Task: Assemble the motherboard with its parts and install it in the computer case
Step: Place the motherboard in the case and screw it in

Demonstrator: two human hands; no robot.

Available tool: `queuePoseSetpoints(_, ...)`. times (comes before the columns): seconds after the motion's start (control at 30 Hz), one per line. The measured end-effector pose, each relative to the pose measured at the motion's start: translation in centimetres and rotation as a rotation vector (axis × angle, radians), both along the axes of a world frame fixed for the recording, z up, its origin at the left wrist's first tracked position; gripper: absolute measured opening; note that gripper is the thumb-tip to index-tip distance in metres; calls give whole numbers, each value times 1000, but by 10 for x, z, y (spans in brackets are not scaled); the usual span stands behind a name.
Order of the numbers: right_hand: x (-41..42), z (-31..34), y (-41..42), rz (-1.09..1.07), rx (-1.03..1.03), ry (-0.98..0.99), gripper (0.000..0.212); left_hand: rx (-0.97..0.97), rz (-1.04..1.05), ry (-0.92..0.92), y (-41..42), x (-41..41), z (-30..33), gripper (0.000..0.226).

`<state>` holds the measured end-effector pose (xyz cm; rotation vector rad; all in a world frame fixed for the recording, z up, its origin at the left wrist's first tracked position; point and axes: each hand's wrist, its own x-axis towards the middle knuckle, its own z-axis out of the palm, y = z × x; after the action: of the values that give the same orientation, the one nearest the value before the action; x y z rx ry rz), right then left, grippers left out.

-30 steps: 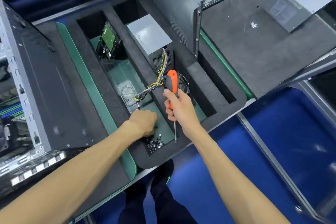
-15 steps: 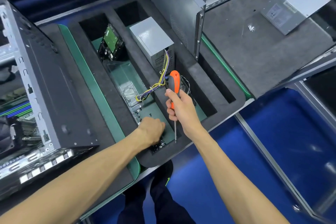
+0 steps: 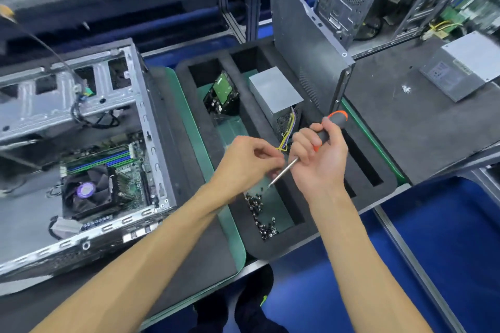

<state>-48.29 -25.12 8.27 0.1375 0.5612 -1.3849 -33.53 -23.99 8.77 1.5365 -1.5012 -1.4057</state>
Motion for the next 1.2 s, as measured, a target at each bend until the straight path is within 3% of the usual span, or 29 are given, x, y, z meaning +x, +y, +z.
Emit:
queuePoseSetpoints(0.1,19,26,-4,-21,-24,-132,29,0,127,260,6,30,38,5)
queuePoseSetpoints(0.27,69,56,-10,-34,-82,-193,30,-24,253,351,25,91,66,6)
queuePoseSetpoints(0.53,161,76,0,9,-238,-107,21,-11,479,539,56,187,83,14)
queuePoseSetpoints(0.67,201,82,7,54,-252,-108,28,-114,507,506,72,220,88,20)
queuePoseSetpoints(0.87,252,92,22,59,-264,-112,30,-316,590,380,92,259,87,5)
queuePoseSetpoints(1.2,293,97,35,32,-274,-103,31,-385,548,378,106,298,90,5)
